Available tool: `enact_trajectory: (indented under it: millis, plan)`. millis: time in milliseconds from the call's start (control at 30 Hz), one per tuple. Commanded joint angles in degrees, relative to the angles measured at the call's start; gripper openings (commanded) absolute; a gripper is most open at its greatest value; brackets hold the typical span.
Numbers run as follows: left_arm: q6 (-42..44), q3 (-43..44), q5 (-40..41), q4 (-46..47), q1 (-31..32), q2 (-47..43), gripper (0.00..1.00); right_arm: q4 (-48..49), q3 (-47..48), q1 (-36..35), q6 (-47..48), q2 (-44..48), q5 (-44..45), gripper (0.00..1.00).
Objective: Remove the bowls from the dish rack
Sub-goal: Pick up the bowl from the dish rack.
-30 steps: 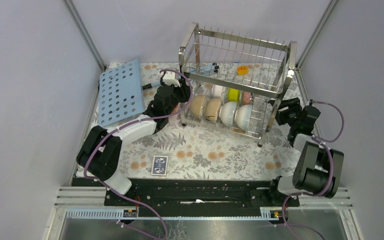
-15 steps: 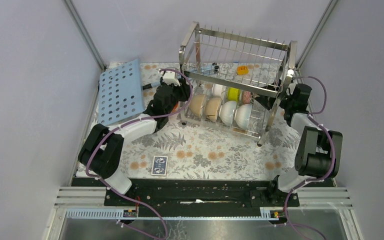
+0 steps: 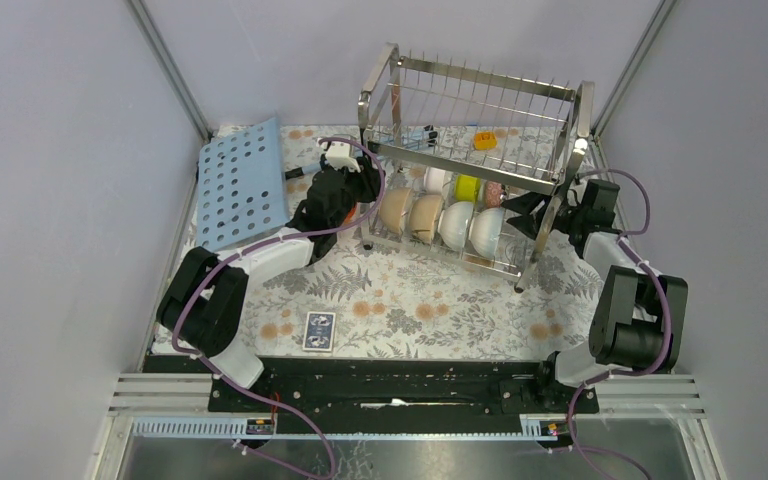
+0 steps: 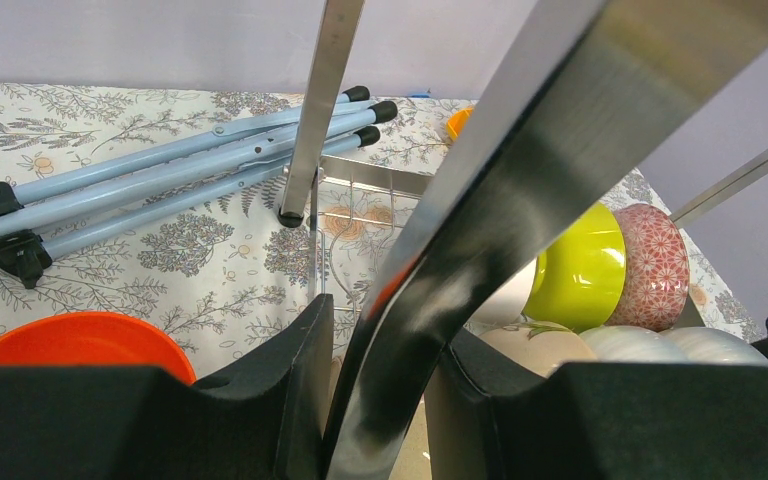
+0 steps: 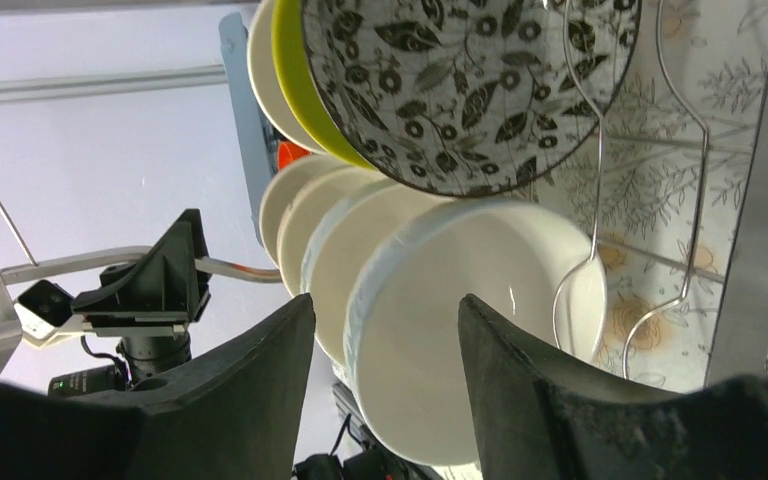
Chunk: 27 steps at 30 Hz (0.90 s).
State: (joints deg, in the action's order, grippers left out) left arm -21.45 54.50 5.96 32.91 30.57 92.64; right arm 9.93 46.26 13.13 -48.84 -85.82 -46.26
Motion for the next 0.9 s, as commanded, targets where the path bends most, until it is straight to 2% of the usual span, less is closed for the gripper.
enact_trajectory:
  millis: [0, 467, 700, 867]
  plan:
    - [-11.26, -0.09, 3.75, -3.29, -2.0, 3.25, 0.0, -4.57, 0.25, -0.63, 2.37, 0.89, -4.11, 0.6]
    - [-12.07, -0.89, 2.61, -2.59, -2.0, 3.47, 0.0, 3.63, 0.23, -2.03, -3.14, -4.44, -10.6, 0.49]
    - [-11.72, -0.97, 2.81, -2.59, -2.0, 3.26, 0.0, 6.17, 0.58, -2.78, -4.6, -6.41, -11.92, 0.39]
    - [-11.25, -0.97, 3.11, -2.64, -2.09, 3.16, 0.0, 6.74, 0.29, -2.84, -4.82, -6.49, -12.09, 0.27]
